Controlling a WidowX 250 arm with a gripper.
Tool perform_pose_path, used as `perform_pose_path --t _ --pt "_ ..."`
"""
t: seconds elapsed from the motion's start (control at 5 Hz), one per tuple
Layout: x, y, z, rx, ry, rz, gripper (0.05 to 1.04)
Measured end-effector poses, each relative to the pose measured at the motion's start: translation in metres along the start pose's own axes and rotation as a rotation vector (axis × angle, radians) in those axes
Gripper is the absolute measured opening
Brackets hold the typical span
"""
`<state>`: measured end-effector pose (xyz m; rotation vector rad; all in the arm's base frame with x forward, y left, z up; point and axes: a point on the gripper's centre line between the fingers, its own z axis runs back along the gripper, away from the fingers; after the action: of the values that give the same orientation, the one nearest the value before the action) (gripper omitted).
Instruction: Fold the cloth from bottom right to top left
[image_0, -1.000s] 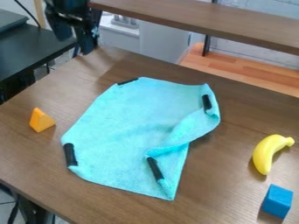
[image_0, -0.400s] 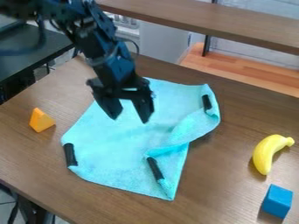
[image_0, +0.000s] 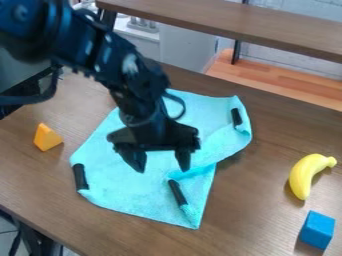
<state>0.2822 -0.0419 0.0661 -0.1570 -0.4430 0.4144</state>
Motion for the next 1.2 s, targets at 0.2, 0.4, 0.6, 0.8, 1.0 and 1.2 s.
perform_pose_path --t 0.2,0.4,0.6,0.8,1.0,1.2 --pt "-0.007 0.001 -0.008 0.007 -0.080 0.054 1.000" --pt "-0.011 0.004 -0.020 -0.002 -0.143 0.102 1.000" --pt "-0.014 0.007 -0.034 -0.033 -0.129 0.125 1.000" --pt "-0.018 0.007 -0.047 -0.044 -0.096 0.134 1.000" --pt "-0.012 -0.002 -0.050 -0.061 -0.107 0.138 1.000" --pt "-0.008 -0.009 -0.052 -0.068 -0.107 0.131 0.952"
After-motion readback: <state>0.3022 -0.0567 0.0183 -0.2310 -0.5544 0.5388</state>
